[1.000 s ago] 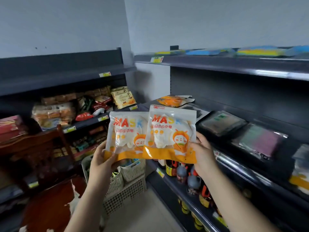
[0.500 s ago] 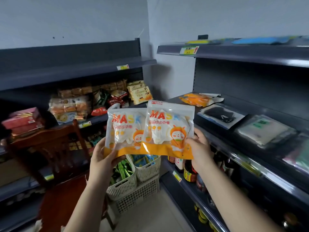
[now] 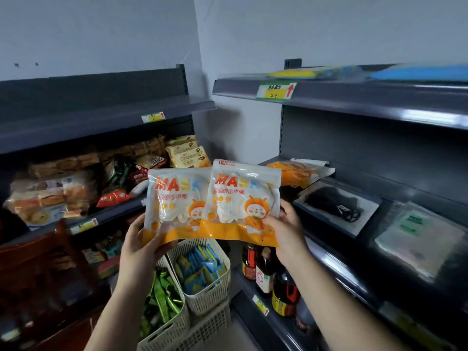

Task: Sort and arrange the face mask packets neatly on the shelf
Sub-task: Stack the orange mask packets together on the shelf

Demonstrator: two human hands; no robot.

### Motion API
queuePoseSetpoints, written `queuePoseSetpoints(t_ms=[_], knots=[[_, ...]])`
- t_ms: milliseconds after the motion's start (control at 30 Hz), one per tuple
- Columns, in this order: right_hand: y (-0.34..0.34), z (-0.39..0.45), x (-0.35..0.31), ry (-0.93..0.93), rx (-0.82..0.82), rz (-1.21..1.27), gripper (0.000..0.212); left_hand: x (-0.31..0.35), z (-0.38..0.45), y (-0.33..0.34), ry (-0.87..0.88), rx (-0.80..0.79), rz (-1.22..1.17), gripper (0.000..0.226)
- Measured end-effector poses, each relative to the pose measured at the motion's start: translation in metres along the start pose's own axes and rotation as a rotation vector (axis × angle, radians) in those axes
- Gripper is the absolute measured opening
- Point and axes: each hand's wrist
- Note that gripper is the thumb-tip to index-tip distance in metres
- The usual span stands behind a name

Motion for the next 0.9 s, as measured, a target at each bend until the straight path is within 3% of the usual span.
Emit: queuePoseSetpoints(t_ms=[333,633,900], knots=[[0.023,0.06,0.007,0.022,0.149,0.014,0.054,-0.024,0.104,0.026,-0.095,-0.162,-0.027,0.031],[0.073,0.117,0.015,-0.084,0.408,0.104,0.054,-0.028,0.219,0.039,-0.21,-0.391,-0.06,0.033],[0.065,0.147,0.004,-0.204,0.56,0.158,0.061,-0.05,0.287,0.07,-0.278,-0.557,-0.103,0.035]])
Point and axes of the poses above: each hand's wrist, its own z-axis towards the middle knuckle, its own y-axis out of the palm, x = y × z, and after that the axes turned 2 degrees about -y, right-handed
